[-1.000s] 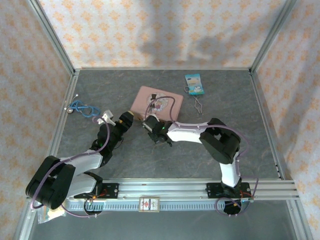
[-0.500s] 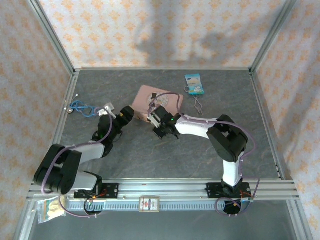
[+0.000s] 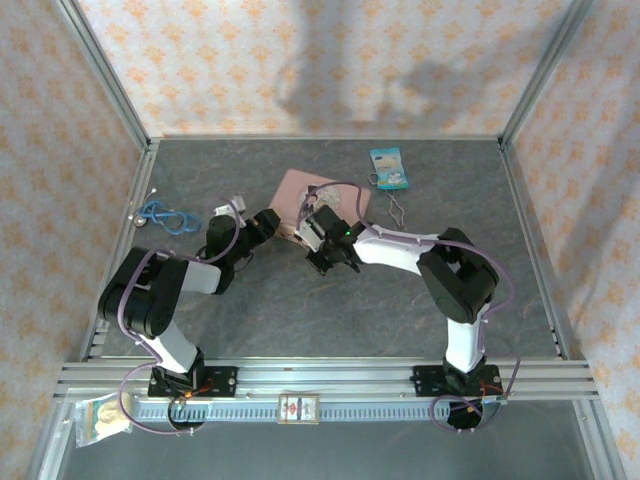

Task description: Unlock the padlock with the key

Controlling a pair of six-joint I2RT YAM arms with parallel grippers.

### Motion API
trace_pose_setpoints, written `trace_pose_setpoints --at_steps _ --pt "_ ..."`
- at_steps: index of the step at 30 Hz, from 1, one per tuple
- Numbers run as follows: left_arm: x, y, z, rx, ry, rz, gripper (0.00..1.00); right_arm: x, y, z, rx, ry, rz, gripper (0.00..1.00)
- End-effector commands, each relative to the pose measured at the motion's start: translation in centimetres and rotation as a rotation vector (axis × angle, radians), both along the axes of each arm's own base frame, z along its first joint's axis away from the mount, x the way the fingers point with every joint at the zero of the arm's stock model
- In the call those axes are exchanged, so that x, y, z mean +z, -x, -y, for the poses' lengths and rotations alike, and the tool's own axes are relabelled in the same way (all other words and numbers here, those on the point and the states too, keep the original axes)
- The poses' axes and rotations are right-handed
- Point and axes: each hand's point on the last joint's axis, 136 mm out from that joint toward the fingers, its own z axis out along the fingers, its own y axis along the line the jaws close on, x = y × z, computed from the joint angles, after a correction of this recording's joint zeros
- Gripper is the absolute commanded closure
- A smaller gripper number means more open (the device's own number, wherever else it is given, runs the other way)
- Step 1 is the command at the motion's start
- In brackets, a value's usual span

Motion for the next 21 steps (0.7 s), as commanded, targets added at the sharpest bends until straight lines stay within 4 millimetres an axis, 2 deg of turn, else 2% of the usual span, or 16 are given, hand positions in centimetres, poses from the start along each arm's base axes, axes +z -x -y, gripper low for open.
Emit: trace_pose_setpoints --at_steps 1,4,9,16,21 --pt "1.9 0.1 2.0 -0.092 0.024 0.083 0.43 0.7 -0.7 -1.2 0.031 -0.014 0.009 1.00" --pt "1.5 0.4 2.8 -0.116 0.020 0.074 0.47 0.7 -1.0 -1.6 0.051 -0.005 0.011 1.00" --pt "1.1 1.1 3.7 -0.139 0.040 0.064 0.49 1.1 -1.6 -2.1 0.067 0.008 0.014 1.00" --pt "0.9 3.2 2.3 -0.059 0.104 0.015 0.44 0.8 -1.0 -2.0 0.045 -0.019 -0.012 1.00" --pt "1.0 4.5 2.1 -0.019 0.170 0.009 0.47 0.9 -0.8 -2.6 0.034 -0.066 -0.028 1.00"
